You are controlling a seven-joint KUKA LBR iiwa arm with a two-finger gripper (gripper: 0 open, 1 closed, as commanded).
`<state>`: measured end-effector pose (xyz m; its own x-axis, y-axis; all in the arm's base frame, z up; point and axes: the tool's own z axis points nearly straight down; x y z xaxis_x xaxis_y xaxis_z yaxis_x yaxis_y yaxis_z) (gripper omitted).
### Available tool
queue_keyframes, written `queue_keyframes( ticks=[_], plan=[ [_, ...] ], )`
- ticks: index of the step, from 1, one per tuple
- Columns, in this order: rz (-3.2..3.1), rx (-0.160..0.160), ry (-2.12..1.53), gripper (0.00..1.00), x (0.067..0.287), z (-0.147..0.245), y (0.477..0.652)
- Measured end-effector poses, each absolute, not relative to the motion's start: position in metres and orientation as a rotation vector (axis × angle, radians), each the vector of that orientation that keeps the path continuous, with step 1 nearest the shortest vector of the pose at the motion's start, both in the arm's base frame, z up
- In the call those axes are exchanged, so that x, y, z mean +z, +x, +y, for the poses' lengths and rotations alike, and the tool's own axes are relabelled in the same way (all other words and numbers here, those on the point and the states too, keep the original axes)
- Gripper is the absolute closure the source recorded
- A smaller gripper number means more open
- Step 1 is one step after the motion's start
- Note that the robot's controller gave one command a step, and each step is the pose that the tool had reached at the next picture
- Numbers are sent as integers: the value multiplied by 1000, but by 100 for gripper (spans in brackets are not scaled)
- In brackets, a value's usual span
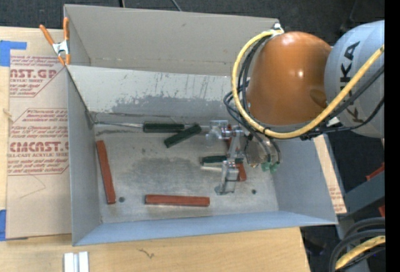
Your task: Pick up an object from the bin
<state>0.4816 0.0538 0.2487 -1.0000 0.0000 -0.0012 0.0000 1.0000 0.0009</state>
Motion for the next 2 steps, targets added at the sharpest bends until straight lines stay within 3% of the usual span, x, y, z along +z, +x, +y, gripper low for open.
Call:
queue_keyframes(
  ticks=[1,2],
  plan=[
    [3087,1,-577,0,70,41,495],
    [3088,2,-575,100,72,41,495]
  ],
)
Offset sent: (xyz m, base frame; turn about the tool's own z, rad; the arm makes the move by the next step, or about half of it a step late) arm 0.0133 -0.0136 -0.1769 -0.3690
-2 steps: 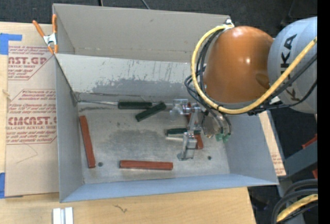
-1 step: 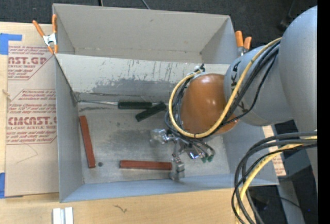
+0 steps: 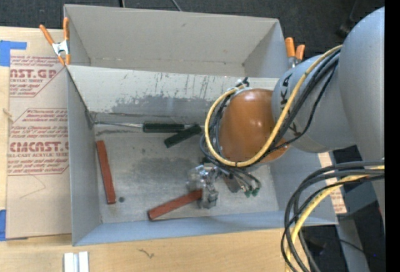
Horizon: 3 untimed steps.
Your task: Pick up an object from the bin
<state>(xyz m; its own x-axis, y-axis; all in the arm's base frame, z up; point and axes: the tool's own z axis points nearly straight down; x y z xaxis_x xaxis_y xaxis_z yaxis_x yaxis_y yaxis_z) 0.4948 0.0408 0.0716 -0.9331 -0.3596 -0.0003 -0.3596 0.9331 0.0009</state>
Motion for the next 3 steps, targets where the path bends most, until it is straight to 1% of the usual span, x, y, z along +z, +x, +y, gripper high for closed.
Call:
queue_keyframes(
  ticks=[2,3],
  plan=[
    [3088,2,-575,100,72,41,495],
    [3025,0,-836,100,84,25,540]
  ],
)
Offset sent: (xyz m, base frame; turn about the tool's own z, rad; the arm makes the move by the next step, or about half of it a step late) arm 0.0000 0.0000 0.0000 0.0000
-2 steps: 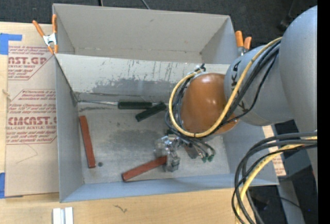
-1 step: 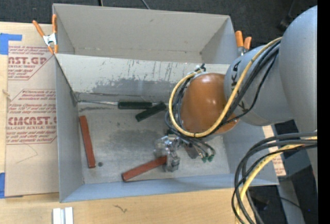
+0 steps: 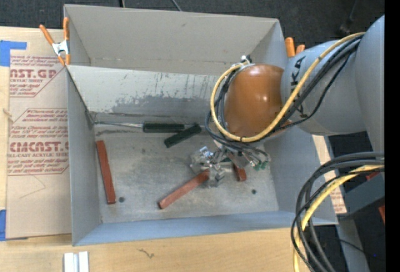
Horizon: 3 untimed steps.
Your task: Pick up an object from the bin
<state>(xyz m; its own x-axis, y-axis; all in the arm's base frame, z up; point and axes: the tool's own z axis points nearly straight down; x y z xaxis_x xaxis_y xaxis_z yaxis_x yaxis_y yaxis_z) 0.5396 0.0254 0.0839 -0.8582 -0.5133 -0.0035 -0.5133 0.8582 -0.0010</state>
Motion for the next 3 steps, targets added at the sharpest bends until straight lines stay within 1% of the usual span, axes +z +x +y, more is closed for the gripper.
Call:
queue_keyframes(
  ticks=[1,2,3],
  plan=[
    [2993,-2,-921,100,252,43,539],
    [3047,5,-803,100,166,63,494],
    [3044,0,-761,100,205,61,495]
  ],
)
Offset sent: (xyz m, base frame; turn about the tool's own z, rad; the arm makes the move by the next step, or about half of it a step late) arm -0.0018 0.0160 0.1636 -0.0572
